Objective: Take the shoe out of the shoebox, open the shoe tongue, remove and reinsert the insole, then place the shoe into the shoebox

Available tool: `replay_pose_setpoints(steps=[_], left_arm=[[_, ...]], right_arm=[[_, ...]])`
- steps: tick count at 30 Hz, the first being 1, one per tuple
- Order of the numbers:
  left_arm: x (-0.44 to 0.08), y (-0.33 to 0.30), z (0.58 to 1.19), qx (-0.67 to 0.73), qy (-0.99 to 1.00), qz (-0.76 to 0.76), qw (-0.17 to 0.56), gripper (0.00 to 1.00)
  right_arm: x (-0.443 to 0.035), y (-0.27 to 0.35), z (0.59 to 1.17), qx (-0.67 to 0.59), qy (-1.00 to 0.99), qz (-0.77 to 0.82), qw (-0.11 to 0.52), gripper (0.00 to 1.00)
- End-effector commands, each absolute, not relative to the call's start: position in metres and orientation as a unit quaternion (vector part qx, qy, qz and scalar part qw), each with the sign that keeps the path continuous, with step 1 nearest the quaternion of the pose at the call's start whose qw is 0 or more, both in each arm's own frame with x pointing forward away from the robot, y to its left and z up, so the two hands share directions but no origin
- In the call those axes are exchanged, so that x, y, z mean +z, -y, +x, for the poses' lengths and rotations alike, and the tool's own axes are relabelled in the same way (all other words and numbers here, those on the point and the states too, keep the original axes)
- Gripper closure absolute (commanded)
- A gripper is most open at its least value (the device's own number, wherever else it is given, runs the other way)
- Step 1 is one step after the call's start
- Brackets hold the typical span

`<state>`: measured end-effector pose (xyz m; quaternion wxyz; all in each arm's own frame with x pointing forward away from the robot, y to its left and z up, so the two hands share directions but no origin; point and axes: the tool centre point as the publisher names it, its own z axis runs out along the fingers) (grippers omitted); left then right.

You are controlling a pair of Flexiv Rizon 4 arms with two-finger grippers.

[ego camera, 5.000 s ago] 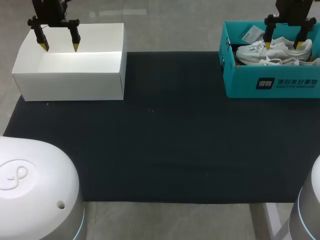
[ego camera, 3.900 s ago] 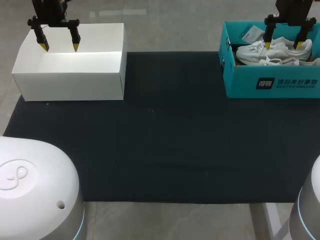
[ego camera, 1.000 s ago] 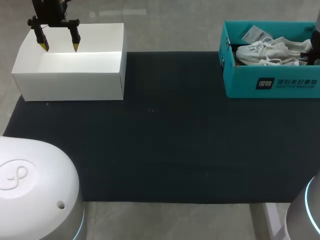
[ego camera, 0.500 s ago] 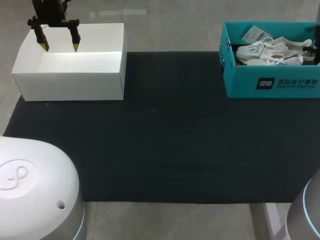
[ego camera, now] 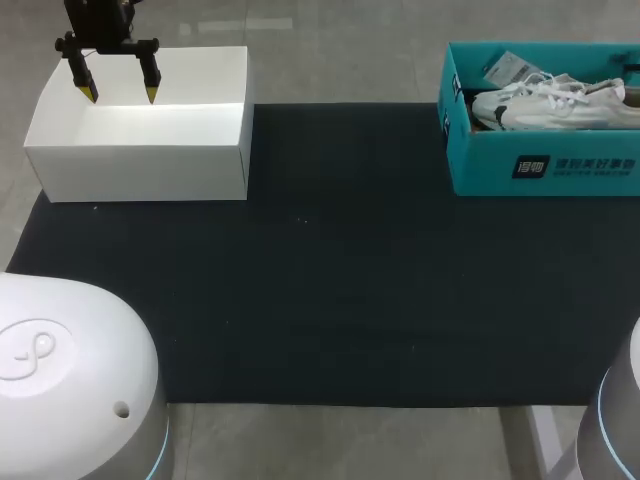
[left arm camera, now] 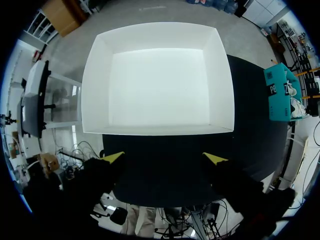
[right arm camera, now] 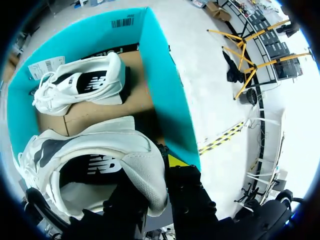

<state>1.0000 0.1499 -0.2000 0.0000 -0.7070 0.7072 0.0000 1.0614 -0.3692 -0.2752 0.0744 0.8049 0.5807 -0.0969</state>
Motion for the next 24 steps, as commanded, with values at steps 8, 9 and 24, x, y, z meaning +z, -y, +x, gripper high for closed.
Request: replay_pose_setpoints(steps=[8,9,24], left_arm=[[-0.200,-0.150,1.000,0.000,-0.707,-0.707,0.000,0.00],[-0.200,-0.150,1.000,0.000,-0.707,-0.707,0.000,0.00],[-0.200,-0.150,1.000,0.000,-0.707,-0.707,0.000,0.00]], right_arm=[[-0.201,0.363,1.062,-0.081,-0.563,0.817,0.091,1.00],[-0.196,0.363,1.062,-0.080,-0.562,0.818,0.091,1.00],[-0.154,0.344,1.057,-0.065,-0.548,0.827,0.104,1.00]])
